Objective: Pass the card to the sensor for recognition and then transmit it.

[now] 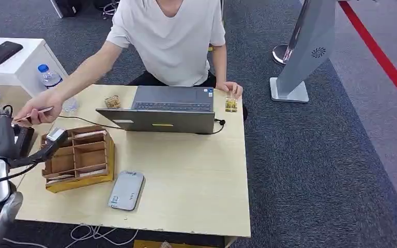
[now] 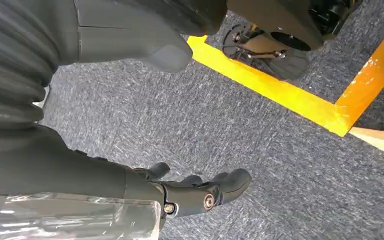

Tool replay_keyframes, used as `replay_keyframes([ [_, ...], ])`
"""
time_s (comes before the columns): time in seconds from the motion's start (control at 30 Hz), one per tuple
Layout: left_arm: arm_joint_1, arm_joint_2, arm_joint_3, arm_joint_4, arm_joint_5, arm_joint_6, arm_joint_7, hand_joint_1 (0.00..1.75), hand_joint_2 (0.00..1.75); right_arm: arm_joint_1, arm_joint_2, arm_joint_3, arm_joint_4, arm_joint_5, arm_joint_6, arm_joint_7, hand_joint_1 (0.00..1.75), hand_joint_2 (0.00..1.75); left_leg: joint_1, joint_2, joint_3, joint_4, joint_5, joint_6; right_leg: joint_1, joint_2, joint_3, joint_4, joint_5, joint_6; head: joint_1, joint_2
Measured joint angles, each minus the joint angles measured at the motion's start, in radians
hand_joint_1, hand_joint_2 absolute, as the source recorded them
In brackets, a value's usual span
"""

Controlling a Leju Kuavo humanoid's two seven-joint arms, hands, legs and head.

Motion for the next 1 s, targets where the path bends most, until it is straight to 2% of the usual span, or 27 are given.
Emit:
replay_keyframes([
  [0.13, -0.032, -0.001, 0.012, 0.059, 0.0, 0.011, -0.019, 1.75, 1.75, -0.002, -0.003, 0.004, 0.008, 0.0, 0.0, 0.0, 0.0, 1.75, 0.0, 0.001, 0.0, 0.0, 0.0, 0.0, 0.0, 0.0, 0.0, 0.0, 0.0, 0.0, 0.0, 0.0],
  [0.33, -0.057, -0.011, 0.027, 0.094, 0.0, -0.005, -0.039, 1.75, 1.75, -0.003, -0.006, 0.004, 0.013, 0.0, 0.0, -0.004, 0.0, 1.75, -0.001, 0.002, 0.0, 0.0, -0.001, 0.0, 0.0, 0.002, 0.0, 0.0, 0.0, 0.0, 0.0, 0.0],
  [0.37, -0.06, -0.013, 0.034, 0.102, 0.0, -0.007, -0.044, 0.0, 1.75, -0.003, -0.006, 0.004, 0.014, 0.0, 0.0, -0.005, 0.0, 1.75, -0.001, 0.002, 0.0, 0.0, -0.001, 0.0, 0.0, 0.002, 0.0, 0.0, 0.0, 0.0, 0.0, 0.0],
  [0.67, -0.067, -0.015, 0.061, 0.151, -0.001, -0.007, -0.053, 0.0, 1.75, -0.004, -0.007, 0.004, 0.018, 0.0, 0.0, -0.006, 0.0, 1.75, 0.0, 0.0, -0.001, 0.0, -0.001, 0.0, 0.0, 0.0, 0.0, 0.0, 0.0, 0.0, 0.0, 0.0],
  [1.0, -0.067, -0.015, 0.068, 0.159, -0.001, -0.006, -0.053, 0.0, 1.75, -0.004, -0.007, 0.004, 0.019, 0.0, 0.0, -0.006, 0.0, 1.75, 0.0, 0.0, -0.001, 0.0, -0.001, 0.0, 0.0, 0.0, 0.0, 0.0, 0.0, 0.001, 0.0, 0.0],
])
